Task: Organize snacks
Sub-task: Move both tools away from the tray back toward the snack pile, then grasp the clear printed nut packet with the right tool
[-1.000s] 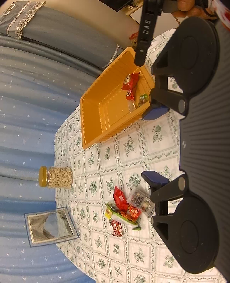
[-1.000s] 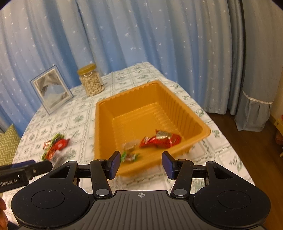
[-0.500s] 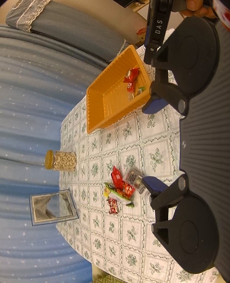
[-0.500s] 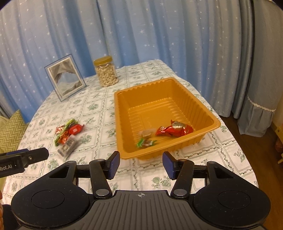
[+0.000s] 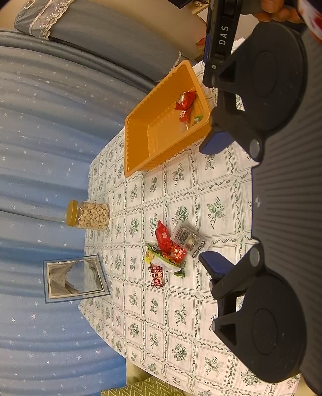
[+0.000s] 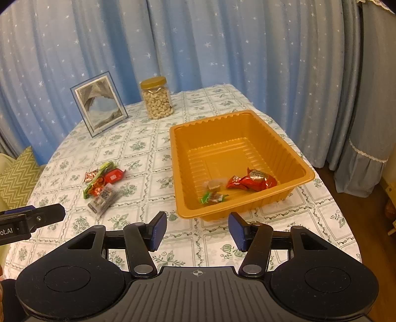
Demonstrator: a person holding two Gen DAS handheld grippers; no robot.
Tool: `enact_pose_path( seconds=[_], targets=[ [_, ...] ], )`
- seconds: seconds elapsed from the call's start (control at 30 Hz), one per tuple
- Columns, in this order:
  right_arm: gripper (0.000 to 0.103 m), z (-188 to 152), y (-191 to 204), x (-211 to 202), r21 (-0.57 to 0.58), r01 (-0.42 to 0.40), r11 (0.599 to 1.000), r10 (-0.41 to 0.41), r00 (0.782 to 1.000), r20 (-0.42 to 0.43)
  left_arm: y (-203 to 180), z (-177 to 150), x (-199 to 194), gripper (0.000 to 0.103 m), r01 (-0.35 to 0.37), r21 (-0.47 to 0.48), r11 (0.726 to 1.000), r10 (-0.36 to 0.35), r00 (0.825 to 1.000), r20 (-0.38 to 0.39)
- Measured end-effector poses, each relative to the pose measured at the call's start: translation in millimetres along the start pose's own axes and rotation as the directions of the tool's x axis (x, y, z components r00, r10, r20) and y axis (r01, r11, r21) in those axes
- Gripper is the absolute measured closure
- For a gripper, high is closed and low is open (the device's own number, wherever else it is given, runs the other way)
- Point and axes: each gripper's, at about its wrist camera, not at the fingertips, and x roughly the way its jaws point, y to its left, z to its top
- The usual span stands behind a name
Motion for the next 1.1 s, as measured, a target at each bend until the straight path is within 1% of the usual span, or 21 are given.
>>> enact_pose_path(
  seconds=[0.3,0.63,0.93,1.1],
  targets=[
    [0.046,-0.7,7.0,1.2,-0.008,-0.015,1.0,0.015,1.0,0.002,9.4,-2.4,-0.3,0.018,-0.02,-0.001,1.0,0.02,1.0,-0.004],
    [0.046,0.9,29.6,11.2,-0.039,-0.07,0.997,0.07,0.998,0.005,41.1,-3.1,3.1,0.018,-0.072,-0.005,0.997,0.072,0.997,-0.016],
    [0.046,6.0,63.0,37.4,-0.078,-0.117,0.99,0.116,0.993,-0.018,81.9,8.5,14.7,0.018,-0.139,0.008,0.99,0.139,0.99,-0.023],
    [0.046,7.5,84.3,61.9,-0.083,-0.135,0.987,0.131,0.99,-0.043,104.9,13.8,30.9,0.018,-0.148,0.031,0.988,0.15,0.988,-0.045]
  ],
)
